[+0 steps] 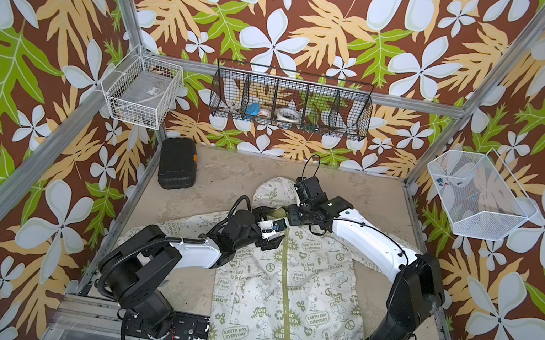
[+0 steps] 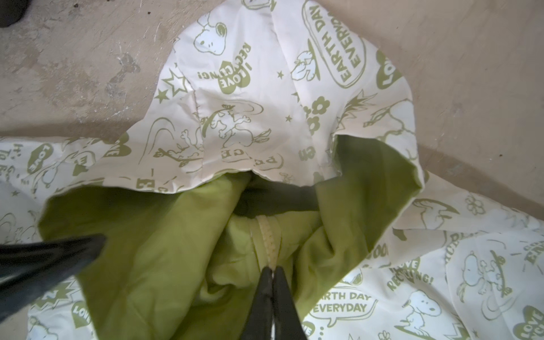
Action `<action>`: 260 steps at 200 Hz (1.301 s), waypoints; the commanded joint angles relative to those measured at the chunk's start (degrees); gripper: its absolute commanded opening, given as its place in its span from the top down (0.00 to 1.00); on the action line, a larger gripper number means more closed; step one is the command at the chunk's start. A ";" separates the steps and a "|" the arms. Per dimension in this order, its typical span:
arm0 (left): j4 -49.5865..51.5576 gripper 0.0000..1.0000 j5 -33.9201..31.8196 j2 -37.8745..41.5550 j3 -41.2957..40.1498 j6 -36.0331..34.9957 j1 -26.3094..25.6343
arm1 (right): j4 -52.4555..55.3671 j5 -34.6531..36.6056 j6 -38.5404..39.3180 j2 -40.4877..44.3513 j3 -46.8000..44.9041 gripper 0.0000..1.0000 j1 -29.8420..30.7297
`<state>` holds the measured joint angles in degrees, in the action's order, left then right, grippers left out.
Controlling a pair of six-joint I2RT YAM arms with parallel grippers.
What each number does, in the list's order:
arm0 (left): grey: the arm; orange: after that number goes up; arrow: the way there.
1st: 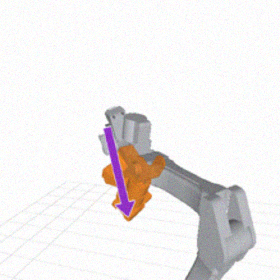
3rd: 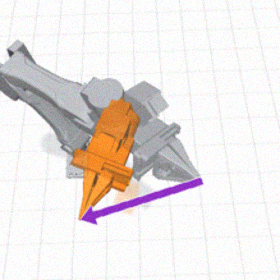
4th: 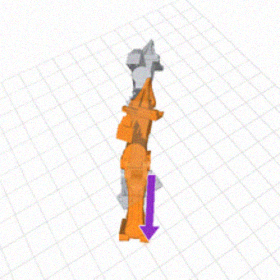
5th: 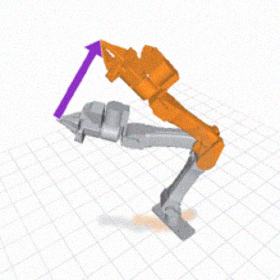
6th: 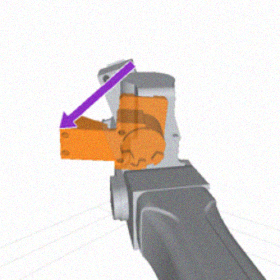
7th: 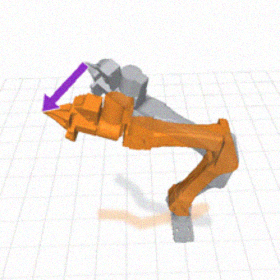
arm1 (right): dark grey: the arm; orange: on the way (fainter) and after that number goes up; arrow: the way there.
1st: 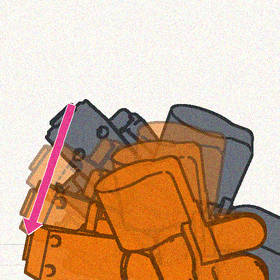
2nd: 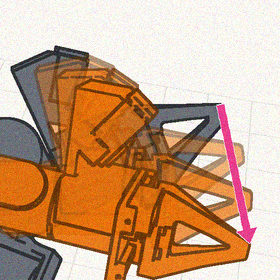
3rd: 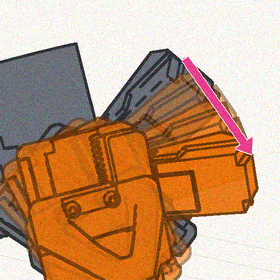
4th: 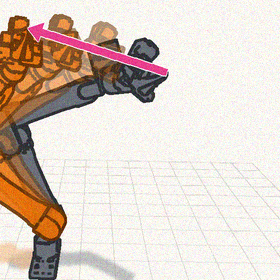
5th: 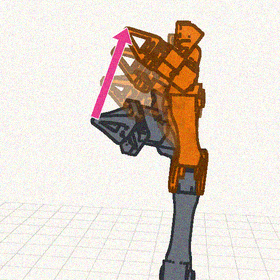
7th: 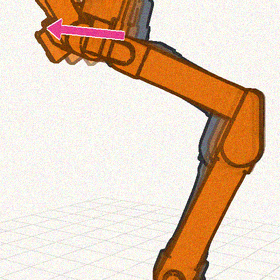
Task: Unzip the jacket
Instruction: Flatten out the jacket at the center of the board.
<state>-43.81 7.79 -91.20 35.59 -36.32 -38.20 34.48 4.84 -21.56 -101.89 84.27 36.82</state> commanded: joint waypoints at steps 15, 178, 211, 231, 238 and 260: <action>-14.65 0.05 5.64 -5.44 0.26 0.61 0.13 | 0.71 -7.24 1.21 -0.21 1.16 1.00 -0.68; -28.79 0.24 9.02 -16.55 1.62 5.56 2.44 | 3.86 -14.68 2.91 0.20 3.80 1.00 -0.88; -27.48 0.25 10.05 -16.51 1.15 5.04 3.21 | 4.21 -14.88 2.90 0.32 4.15 1.00 -0.97; -27.00 0.27 10.69 -16.86 1.53 5.81 3.31 | 4.13 -15.71 2.83 0.37 4.15 1.00 -1.05; -26.64 0.28 11.06 -16.92 1.88 6.18 3.32 | 4.10 -16.11 2.77 0.51 4.15 1.00 -1.08; -26.54 0.34 11.13 -17.64 2.63 6.67 3.35 | 4.01 -16.94 2.75 0.64 4.08 1.00 -1.10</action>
<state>-71.42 19.20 -108.14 37.36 -30.81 -34.98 38.81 -8.58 -18.81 -101.89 87.99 35.57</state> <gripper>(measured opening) 0.687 0.050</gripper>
